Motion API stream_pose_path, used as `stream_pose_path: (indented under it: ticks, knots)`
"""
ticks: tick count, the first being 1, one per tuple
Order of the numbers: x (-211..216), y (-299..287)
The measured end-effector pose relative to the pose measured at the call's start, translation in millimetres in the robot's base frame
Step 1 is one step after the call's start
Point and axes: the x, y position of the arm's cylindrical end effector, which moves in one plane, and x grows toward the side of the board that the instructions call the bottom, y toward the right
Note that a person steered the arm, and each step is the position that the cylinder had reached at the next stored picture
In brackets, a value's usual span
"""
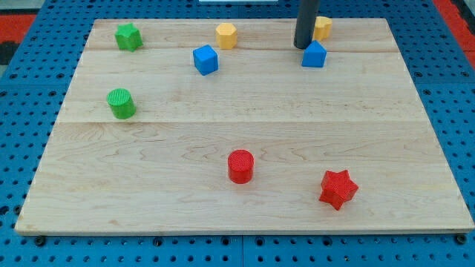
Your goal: Slide the blue cube to the center left
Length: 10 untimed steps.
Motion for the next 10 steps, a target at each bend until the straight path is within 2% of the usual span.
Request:
stream_pose_path:
  ticks: [1,2,3,4,5,7,9,10]
  knots:
    - [49,-11]
    - [54,-10]
    - [12,-13]
    - [0,-13]
    - [0,-14]
    - [-4,-75]
    - [-3,-83]
    - [8,-113]
